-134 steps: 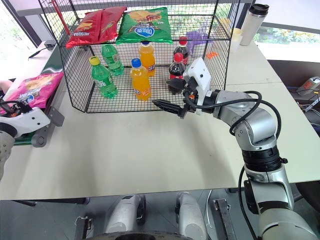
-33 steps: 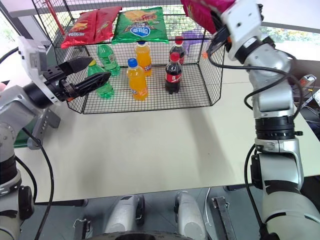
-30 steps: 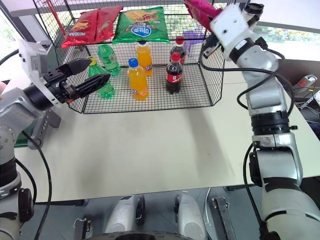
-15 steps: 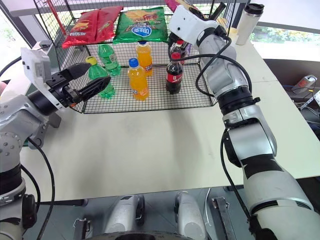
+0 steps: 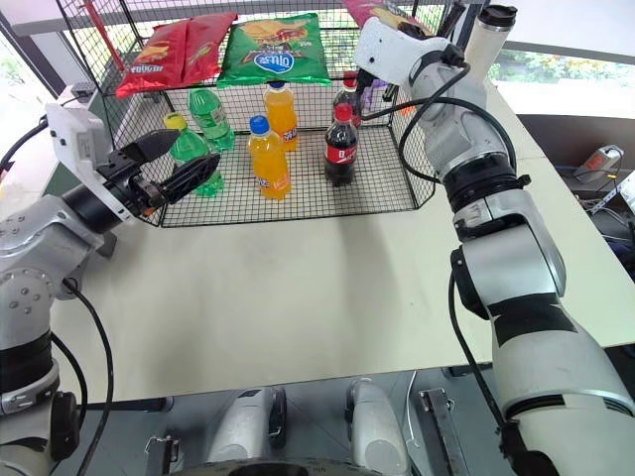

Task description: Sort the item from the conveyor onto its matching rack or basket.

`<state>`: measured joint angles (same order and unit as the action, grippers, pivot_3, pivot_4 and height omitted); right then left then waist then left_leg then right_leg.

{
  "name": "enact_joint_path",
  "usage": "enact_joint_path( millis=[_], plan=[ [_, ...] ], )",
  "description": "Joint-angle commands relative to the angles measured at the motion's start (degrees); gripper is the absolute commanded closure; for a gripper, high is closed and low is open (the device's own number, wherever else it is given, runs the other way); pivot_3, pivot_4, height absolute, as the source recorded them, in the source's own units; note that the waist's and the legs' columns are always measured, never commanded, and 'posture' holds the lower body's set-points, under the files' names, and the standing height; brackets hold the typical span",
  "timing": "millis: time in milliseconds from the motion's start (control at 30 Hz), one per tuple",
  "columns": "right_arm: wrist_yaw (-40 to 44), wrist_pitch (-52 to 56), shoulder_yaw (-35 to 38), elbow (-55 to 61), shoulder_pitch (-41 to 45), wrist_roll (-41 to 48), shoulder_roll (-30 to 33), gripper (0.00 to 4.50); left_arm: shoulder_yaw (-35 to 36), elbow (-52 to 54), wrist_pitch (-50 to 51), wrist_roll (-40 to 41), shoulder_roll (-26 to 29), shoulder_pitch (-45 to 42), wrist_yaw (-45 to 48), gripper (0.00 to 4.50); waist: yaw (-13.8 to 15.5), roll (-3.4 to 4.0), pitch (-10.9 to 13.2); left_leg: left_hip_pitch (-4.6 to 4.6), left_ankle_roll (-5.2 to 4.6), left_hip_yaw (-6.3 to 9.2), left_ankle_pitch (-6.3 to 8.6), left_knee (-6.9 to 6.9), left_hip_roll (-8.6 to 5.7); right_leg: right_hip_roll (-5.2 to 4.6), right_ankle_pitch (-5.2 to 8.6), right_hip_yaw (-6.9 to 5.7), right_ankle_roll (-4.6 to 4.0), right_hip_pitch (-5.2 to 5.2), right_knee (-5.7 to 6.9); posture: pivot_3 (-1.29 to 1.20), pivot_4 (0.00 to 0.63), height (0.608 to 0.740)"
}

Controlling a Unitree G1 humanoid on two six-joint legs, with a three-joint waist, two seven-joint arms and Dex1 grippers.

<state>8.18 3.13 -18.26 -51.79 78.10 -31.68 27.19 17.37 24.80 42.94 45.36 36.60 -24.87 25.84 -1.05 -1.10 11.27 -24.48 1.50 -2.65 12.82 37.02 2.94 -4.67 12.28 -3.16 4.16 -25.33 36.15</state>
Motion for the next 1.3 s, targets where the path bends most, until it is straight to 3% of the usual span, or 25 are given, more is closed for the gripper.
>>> enact_joint_path(
  millis=[33,233,533,767,1067,1300],
  plan=[
    [1.99,-0.68,2.60,0.25,2.79,3.05,-0.45,3.22,-0.06,0.85,-1.81,-1.22,-0.02,0.11,0.12,0.00,0.03,0.00,0.00,0.00,0.00,0.00,0.00,0.01,0.00,0.00,0.00,0.00,0.00,0.01,0.00,0.00,0.150,0.740],
    [6.91,-0.73,4.01,-0.24,4.40,5.78,0.08,0.09,0.23,1.30,-1.97,-1.58,-0.35,1.05,-0.31,0.00,0.06,0.00,0.00,0.01,0.00,0.00,0.00,0.02,0.00,0.00,0.00,0.00,0.00,0.01,0.00,0.00,0.150,0.740],
    [23.62,2.76,9.84,0.94,4.67,17.13,-0.69,0.09,0.24,1.41,-2.37,-2.06,-0.71,1.69,-0.81,0.00,0.07,0.00,0.00,0.03,0.00,0.00,0.00,0.01,0.01,0.01,0.00,0.00,0.00,0.03,0.00,0.00,0.150,0.740],
    [30.26,6.00,12.12,6.22,2.27,21.53,0.62,0.09,0.50,1.51,-2.50,-2.36,-0.89,2.19,-1.09,0.00,0.10,0.00,0.00,0.04,0.00,0.00,0.00,0.00,0.01,0.00,0.00,-0.01,0.00,0.04,0.00,0.00,0.150,0.740],
    [38.37,12.96,20.26,30.80,-9.53,33.00,6.12,0.09,2.13,-0.11,-4.66,-5.56,0.61,2.10,-1.48,0.00,0.66,0.00,0.00,0.00,0.00,0.00,0.00,0.02,0.00,0.00,-0.01,-0.02,0.01,0.03,-0.01,0.00,0.150,0.740],
    [41.64,34.39,37.39,55.01,-26.13,57.60,9.82,0.09,5.26,1.66,-2.83,-3.64,3.34,5.22,-0.08,0.00,0.83,-0.01,-0.02,0.06,-0.01,-0.01,0.02,0.01,0.02,0.00,0.00,-0.04,0.02,0.07,-0.04,0.00,0.150,0.740]
  ],
)
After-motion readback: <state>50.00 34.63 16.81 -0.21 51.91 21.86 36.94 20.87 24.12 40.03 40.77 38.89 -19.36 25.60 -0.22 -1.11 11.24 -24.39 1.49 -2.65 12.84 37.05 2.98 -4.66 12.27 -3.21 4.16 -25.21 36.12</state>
